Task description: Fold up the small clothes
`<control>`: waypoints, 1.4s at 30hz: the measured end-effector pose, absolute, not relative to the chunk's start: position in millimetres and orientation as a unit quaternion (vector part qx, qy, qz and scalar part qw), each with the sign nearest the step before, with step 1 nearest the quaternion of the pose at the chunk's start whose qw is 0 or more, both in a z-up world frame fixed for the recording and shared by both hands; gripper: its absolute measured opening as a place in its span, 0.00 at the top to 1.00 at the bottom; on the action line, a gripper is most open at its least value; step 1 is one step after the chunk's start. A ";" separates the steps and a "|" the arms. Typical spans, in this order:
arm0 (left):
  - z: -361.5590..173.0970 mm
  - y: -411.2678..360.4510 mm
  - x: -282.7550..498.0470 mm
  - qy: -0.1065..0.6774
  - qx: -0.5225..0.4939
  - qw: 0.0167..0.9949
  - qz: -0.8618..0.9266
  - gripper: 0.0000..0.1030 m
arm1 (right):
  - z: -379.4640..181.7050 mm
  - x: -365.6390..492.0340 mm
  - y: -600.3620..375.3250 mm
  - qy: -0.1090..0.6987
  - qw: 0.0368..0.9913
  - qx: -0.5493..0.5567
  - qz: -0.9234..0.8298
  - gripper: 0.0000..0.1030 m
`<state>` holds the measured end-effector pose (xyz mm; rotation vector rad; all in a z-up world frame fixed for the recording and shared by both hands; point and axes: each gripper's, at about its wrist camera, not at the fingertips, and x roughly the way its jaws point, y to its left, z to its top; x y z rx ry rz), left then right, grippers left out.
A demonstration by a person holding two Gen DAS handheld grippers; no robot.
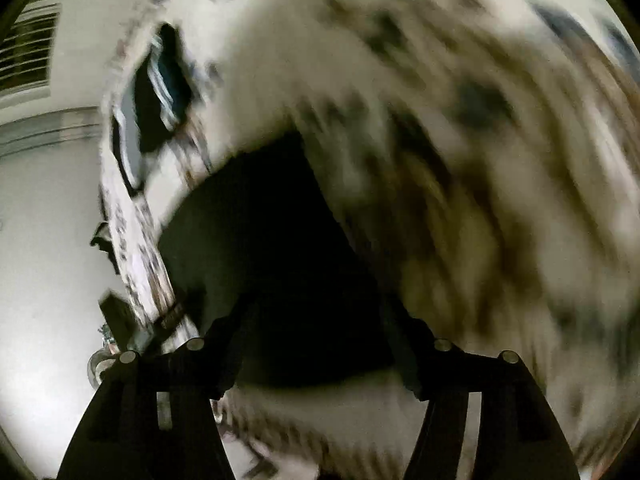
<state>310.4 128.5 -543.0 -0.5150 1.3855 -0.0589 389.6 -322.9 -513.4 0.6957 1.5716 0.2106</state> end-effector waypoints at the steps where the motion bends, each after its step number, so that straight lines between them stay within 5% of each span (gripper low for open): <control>1: -544.5 127.6 319.7 0.628 -0.230 0.743 -0.032 0.00 | -519.7 401.5 -324.5 0.684 0.658 0.300 0.096 0.36; 3: -546.6 126.0 336.4 0.621 -0.214 0.753 -0.040 0.01 | -540.9 436.8 -311.1 0.684 0.662 0.284 0.116 0.36; 5: -547.8 125.6 349.1 0.613 -0.204 0.761 -0.051 0.16 | -563.1 458.7 -299.3 0.689 0.650 0.292 0.132 0.36; 6: -548.1 125.3 354.5 0.609 -0.204 0.764 -0.060 0.41 | -571.4 465.5 -294.5 0.690 0.644 0.300 0.141 0.39; 7: -548.1 123.1 360.9 0.608 -0.209 0.762 -0.075 0.55 | -570.0 469.1 -292.1 0.679 0.653 0.303 0.142 0.70; 8: -547.8 121.3 364.3 0.610 -0.203 0.763 -0.073 0.55 | -567.7 472.9 -285.4 0.670 0.665 0.298 0.142 0.91; 12: -545.9 122.8 359.7 0.604 -0.210 0.766 -0.070 0.57 | -535.2 474.6 -287.4 0.624 0.732 0.254 0.107 0.90; 16: -538.9 136.6 349.9 0.600 -0.257 0.755 -0.065 0.57 | -556.3 476.5 -279.5 0.659 0.692 0.269 0.123 0.83; 17: -535.8 143.4 345.2 0.597 -0.278 0.749 -0.071 0.56 | -559.4 473.1 -287.6 0.667 0.673 0.293 0.131 0.76; 19: -534.0 156.2 334.0 0.592 -0.310 0.739 -0.085 0.27 | -559.5 460.7 -304.2 0.674 0.657 0.312 0.132 0.37; 24: -563.7 167.2 301.9 0.601 -0.381 0.694 -0.112 0.22 | -600.7 426.6 -300.9 0.731 0.564 0.328 0.201 0.34; 33: -568.0 120.2 314.0 0.602 -0.330 0.712 -0.151 0.14 | -630.3 420.0 -223.0 0.727 0.509 0.343 0.308 0.33; 35: -562.5 110.1 317.7 0.592 -0.321 0.722 -0.159 0.30 | -630.2 417.8 -212.4 0.726 0.520 0.334 0.301 0.52; 36: -560.0 106.8 318.6 0.597 -0.307 0.726 -0.147 0.62 | -629.1 416.2 -211.2 0.730 0.529 0.324 0.287 0.69; 37: -558.2 107.6 318.5 0.596 -0.307 0.728 -0.144 0.71 | -627.0 414.5 -212.6 0.727 0.534 0.328 0.281 0.75; 42: -533.9 118.6 313.3 0.585 -0.334 0.726 -0.139 0.75 | -590.4 405.3 -207.0 0.718 0.560 0.316 0.266 0.78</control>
